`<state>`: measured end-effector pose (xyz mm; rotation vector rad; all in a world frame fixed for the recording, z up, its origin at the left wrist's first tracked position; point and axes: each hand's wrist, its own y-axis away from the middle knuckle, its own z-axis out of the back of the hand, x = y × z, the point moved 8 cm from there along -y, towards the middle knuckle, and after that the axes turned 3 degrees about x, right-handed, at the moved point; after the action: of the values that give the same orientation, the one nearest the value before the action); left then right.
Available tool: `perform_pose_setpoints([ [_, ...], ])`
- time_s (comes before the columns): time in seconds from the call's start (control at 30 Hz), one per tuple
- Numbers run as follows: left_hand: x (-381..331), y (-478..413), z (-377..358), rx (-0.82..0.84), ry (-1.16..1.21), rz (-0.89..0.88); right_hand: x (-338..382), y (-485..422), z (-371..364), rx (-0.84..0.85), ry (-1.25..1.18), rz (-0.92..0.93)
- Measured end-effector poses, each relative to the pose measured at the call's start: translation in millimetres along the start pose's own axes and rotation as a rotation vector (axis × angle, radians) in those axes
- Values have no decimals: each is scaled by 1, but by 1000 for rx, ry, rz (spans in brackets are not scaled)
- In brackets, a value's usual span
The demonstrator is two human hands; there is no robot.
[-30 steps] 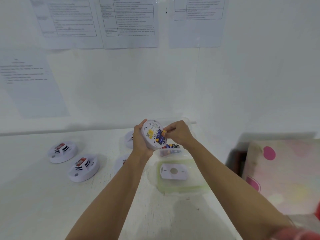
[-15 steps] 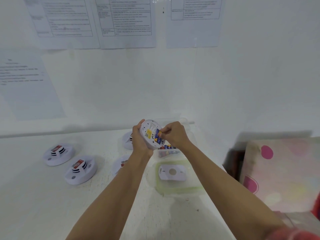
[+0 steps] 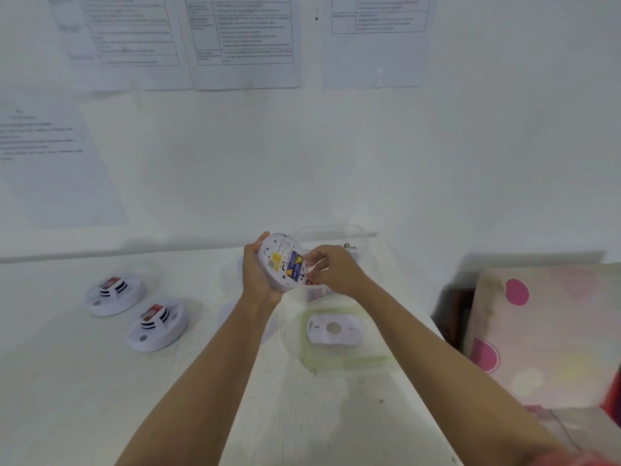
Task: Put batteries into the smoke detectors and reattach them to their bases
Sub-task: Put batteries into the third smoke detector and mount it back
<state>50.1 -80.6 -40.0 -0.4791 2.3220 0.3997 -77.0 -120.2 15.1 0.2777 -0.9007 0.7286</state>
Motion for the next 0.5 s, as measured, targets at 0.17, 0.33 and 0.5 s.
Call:
perform_pose_setpoints([
  [0.17,7,24,-1,37,66,13,-3,12,-9,271,203,-71],
  [0.33,11,45,15,55,98,-17,-20,38,-37,449,624,-170],
  [0.5,13,66,19,62,75,23,-35,54,-46,424,688,-201],
])
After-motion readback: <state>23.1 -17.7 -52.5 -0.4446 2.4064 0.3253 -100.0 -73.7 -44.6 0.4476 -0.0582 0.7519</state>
